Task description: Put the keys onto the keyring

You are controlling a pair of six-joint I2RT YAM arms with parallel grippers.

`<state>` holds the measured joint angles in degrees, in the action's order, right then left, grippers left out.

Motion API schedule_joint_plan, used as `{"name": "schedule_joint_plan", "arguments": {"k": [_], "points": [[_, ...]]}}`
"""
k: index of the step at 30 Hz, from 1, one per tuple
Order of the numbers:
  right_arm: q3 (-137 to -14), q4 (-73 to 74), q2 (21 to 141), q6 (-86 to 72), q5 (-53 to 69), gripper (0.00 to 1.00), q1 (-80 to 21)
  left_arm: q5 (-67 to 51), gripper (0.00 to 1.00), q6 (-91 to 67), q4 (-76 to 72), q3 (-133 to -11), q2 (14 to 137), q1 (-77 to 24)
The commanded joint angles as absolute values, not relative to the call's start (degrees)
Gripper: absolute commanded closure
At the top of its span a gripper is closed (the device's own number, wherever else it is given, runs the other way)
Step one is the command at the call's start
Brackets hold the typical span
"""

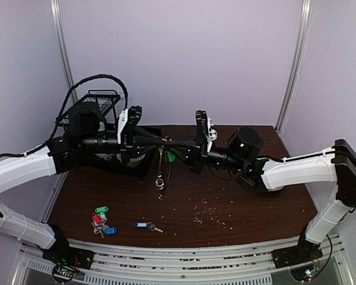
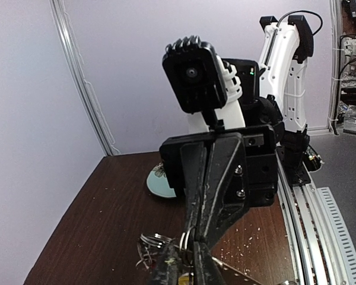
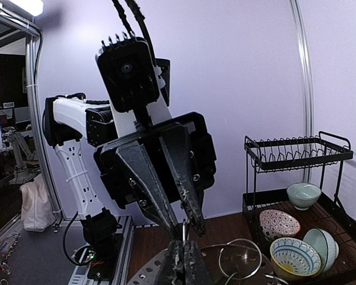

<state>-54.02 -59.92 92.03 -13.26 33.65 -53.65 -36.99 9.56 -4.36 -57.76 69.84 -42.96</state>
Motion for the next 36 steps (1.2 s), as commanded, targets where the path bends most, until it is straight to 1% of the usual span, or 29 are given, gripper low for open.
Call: {"name": "schedule_joint_plan", "arguments": {"k": [1, 3, 5, 6, 8, 11, 13, 14, 16, 17, 19, 21, 23, 25, 31, 36], "points": [[-55.7, -63.1, 89.6, -12.7, 34.6, 1.0, -54.0, -35.3, 0.87, 10.2, -5.0, -57.5, 71.0, -42.6], [-55.7, -63.2, 89.6, -12.7, 34.5, 1.0, -54.0, -35.3, 0.85, 9.8, -4.9, -57.6, 71.3, -42.7], [-55.7, -63.1, 89.5, -12.6, 34.5, 1.0, -54.0, -35.6, 0.87, 9.8, -4.8, -57.9, 71.7, -42.8], [-55.7, -63.2, 89.6, -12.5, 34.5, 1.0, -54.0, -35.7, 0.9, 9.8, -4.7, -57.9, 71.8, -42.8], [-55.6, -63.1, 89.4, -12.3, 34.5, 1.0, -54.0, -35.6, 1.0, 9.9, -4.7, -57.8, 71.6, -42.7], [-55.2, -62.3, 88.8, -11.8, 34.4, 1.0, -53.9, -34.6, 1.0, 10.1, -4.1, -57.9, 71.4, -42.7], [-55.2, -59.2, 87.8, -9.3, 34.2, 1.0, -53.4, -32.4, 1.0, 10.8, -2.9, -58.4, 71.1, -42.8], [-55.4, -54.8, 87.0, -7.4, 34.2, 1.0, -53.0, -31.2, 1.0, 11.9, -1.7, -58.9, 71.0, -42.8], [-56.7, -45.2, 84.9, -1.9, 34.1, 0.89, -52.1, -28.6, 1.0, 14.0, 1.1, -60.2, 70.9, -42.8], [-58.0, -39.1, 83.6, 1.6, 34.1, 0.85, -51.6, -27.2, 1.0, 14.8, 2.5, -61.0, 70.9, -42.7], [-61.6, -26.8, 81.9, 11.0, 33.7, 0.82, -50.8, -25.3, 1.0, 16.2, 4.8, -62.1, 70.7, -42.7], [-67.7, -15.1, 82.0, 20.1, 33.0, 0.79, -50.4, -24.5, 1.0, 17.0, 6.4, -62.7, 70.3, -42.7], [-74.0, -3.5, 84.0, 27.8, 33.1, 0.76, -50.4, -24.3, 1.0, 17.2, 6.7, -62.9, 70.1, -42.8], [-79.5, 4.9, 86.3, 33.1, 33.3, 0.74, -50.4, -24.6, 1.0, 17.2, 6.8, -62.9, 70.0, -42.8], [-92.4, 17.0, 94.1, 38.3, 36.0, 0.64, -50.5, -24.8, 1.0, 17.1, 6.9, -63.1, 69.6, -42.7], [-95.8, 20.7, 96.7, 40.3, 37.1, 0.63, -50.9, -25.2, 1.0, 17.1, 6.7, -63.0, 69.3, -42.8]]}}
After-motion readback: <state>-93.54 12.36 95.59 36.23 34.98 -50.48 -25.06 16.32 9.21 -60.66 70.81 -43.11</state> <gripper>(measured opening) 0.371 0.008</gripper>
